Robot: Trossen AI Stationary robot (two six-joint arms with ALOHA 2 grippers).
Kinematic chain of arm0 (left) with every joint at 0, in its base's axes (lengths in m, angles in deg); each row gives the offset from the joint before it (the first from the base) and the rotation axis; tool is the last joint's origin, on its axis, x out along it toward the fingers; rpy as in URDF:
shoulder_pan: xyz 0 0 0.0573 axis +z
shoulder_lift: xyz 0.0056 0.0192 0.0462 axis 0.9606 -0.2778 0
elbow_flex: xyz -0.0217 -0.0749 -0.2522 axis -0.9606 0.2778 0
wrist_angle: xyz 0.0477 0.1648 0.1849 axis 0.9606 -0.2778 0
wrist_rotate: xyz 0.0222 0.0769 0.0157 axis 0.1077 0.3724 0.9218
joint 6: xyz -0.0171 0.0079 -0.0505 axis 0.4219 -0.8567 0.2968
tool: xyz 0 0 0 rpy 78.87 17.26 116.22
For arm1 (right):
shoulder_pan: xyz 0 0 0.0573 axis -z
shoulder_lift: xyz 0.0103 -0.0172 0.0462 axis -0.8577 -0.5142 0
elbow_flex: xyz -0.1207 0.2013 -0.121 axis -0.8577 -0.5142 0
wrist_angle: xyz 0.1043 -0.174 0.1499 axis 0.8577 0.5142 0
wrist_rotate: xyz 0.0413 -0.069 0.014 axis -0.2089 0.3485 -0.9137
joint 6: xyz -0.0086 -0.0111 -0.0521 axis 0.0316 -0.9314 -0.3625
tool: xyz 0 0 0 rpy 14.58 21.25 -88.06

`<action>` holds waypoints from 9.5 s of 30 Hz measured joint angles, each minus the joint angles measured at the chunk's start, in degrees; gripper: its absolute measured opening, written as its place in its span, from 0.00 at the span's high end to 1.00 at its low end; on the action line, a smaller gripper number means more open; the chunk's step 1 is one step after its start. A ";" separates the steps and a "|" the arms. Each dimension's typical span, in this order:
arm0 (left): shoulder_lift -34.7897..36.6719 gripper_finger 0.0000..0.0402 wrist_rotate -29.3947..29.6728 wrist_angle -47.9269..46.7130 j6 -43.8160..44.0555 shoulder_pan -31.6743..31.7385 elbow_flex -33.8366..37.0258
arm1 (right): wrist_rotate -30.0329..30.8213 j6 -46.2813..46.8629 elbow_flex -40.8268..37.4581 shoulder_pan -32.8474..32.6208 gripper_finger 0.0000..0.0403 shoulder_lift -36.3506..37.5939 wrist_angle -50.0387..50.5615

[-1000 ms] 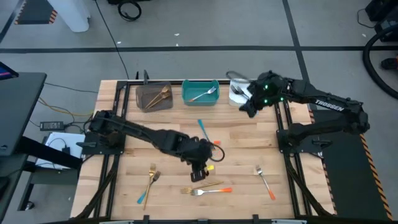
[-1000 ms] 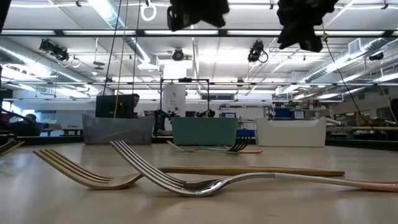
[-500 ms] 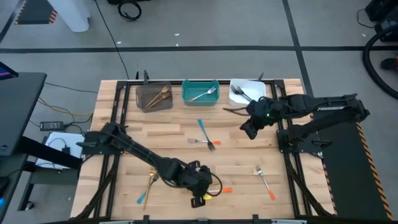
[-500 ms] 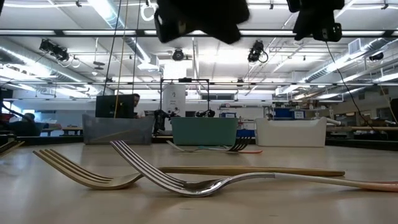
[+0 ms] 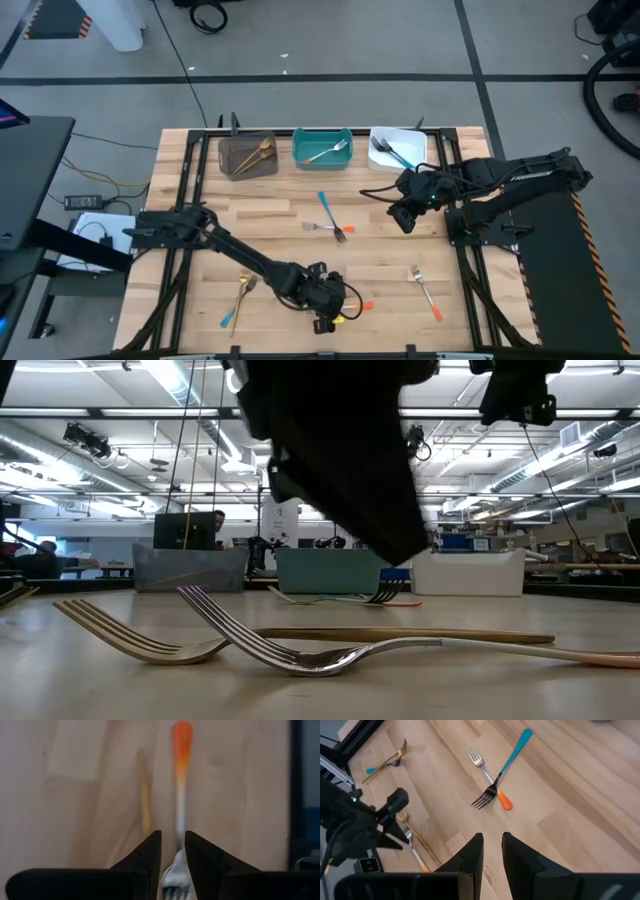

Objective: Sort silverware by color (type)
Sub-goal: Put the orange fork into the green bin, then put the gold fork into the black bin

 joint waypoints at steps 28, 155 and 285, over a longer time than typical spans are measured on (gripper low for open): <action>-5.34 0.76 0.77 2.40 3.36 -1.58 -0.18 | 1.43 -0.42 0.02 0.03 0.81 0.00 0.73; 5.16 0.94 -15.62 -2.33 -43.77 59.64 -0.04 | 16.02 -34.97 0.04 43.97 0.81 -2.34 -20.48; 14.83 0.96 -5.34 -54.93 77.79 -11.39 11.95 | 1.59 -8.37 0.02 4.34 0.81 -2.29 -4.83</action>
